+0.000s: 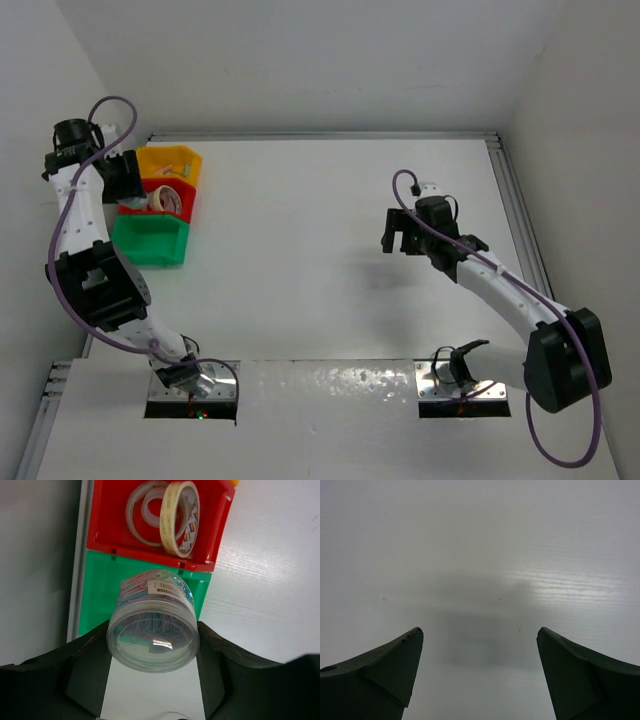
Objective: Sort the stationery into containers
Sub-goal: Place the stationery in the storage box.
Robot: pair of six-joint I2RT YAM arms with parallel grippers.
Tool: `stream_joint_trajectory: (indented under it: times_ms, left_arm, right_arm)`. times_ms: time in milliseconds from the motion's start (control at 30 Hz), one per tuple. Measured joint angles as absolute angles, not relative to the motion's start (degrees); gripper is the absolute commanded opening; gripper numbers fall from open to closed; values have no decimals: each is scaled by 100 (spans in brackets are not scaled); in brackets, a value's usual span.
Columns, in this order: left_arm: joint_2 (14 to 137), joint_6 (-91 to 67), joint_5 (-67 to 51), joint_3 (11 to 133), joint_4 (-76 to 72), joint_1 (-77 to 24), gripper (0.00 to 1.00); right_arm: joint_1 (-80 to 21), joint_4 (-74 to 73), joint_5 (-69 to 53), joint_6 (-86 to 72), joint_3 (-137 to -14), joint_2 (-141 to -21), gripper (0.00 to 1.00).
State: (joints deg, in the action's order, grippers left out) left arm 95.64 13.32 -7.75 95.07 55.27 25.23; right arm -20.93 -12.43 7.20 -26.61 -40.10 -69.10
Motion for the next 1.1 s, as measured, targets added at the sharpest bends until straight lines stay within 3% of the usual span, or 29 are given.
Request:
stream_joint_trajectory:
  times_ms: [267, 700, 967, 1067, 1100]
  left_arm:
    - [10263, 1208, -1146, 9017, 5511, 3024, 0]
    - [10534, 1144, -746, 8361, 5004, 3017, 0]
    - [11048, 1146, -526, 8162, 4644, 2991, 21]
    - [11159, 1144, -528, 8167, 4584, 2958, 45]
    - [11166, 1144, -528, 8176, 4584, 2941, 58]
  right_arm:
    - [-2220, -1203, 676, -2655, -4536, -7164, 93]
    - [-2239, -1229, 707, -2655, -4565, -7312, 93]
    - [-2265, -1251, 707, -2613, -4724, -7432, 93]
    - [-2265, -1258, 709, -2589, -4729, -7432, 93]
    - [-2265, -1260, 709, -2585, -4729, -7432, 93]
